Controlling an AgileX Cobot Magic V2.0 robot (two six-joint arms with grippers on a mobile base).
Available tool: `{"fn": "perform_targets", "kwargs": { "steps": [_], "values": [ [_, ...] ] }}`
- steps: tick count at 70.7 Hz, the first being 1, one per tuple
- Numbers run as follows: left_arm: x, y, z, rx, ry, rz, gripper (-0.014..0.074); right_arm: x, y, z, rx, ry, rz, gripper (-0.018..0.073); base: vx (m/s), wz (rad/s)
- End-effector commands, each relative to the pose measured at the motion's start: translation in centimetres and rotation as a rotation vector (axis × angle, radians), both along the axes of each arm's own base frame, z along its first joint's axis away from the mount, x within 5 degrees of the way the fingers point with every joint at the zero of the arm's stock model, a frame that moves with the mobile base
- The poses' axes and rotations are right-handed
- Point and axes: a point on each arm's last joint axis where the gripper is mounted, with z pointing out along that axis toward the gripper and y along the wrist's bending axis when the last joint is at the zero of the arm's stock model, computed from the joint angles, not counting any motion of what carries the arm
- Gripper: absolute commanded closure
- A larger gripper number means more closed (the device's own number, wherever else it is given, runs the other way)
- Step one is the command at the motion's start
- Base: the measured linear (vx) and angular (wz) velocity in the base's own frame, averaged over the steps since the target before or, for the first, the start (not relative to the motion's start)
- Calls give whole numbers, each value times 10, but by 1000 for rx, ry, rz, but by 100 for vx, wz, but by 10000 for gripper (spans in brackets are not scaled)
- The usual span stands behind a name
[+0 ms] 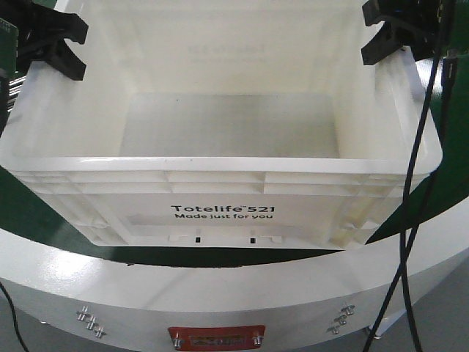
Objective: Place moving items into box and shelve
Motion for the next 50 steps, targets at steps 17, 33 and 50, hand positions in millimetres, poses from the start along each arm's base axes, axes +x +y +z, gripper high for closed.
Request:
{"fn": "perform_targets", "kwargs": {
  "steps": [17, 33, 50],
  "values": [
    [-15, -13, 38, -176, -165, -36, 616, -17, 12, 38, 176, -160, 39, 571, 0, 0],
    [-15, -13, 38, -176, -165, -36, 615, -17, 12, 38, 176, -160, 39, 571, -3, 0],
    [-15, -13, 38, -176, -165, -36, 615, -16, 12, 38, 176, -163, 38, 571, -9, -2]
  ]
}}
